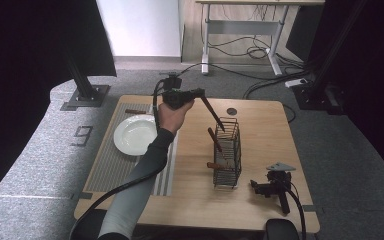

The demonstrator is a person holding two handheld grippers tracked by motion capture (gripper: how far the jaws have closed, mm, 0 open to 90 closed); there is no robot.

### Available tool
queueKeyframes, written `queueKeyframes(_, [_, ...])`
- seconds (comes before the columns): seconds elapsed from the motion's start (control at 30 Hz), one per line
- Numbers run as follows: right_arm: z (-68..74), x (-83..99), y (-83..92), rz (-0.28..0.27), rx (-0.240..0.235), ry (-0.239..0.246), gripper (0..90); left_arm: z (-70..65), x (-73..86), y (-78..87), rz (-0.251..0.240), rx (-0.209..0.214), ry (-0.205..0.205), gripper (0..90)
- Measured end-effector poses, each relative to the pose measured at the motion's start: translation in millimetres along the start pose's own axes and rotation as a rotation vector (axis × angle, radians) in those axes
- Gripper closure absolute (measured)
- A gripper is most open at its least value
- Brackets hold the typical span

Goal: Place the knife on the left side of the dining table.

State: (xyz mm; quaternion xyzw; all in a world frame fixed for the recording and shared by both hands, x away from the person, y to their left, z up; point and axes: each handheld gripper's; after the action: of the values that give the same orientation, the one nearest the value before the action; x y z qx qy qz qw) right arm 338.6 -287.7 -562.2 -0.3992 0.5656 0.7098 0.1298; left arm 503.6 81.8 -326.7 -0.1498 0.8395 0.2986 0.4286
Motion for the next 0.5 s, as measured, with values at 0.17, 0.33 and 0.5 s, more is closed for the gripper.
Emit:
queueKeyframes(0.17, [0.0,-0.1,0.2,0.002,0.0,0.0,0.0,-3.0,-6.2,14.9,-0.028,0.003,-0.002,80.5])
queueKeyframes(0.33, [0.0,-0.1,0.3,0.003,-0.001,0.0,0.0,-5.6,-11.5,28.5,-0.052,-0.007,-0.009,80.5])
queueKeyframes(0.5, [-0.1,-0.1,0.3,0.003,0.0,0.001,0.0,-5.2,-14.4,45.4,-0.074,-0.022,-0.017,80.5])
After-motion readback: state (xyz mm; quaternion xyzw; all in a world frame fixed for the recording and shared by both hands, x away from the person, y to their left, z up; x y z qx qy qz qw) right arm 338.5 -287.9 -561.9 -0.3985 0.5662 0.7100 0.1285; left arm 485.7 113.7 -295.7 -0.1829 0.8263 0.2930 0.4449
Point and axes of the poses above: each handheld gripper's, and its own axes: y roughly backward along the jaws, x roughly out of its underside, z roughly to its left, and after that the axes turned 2 degrees about -x, right-handed
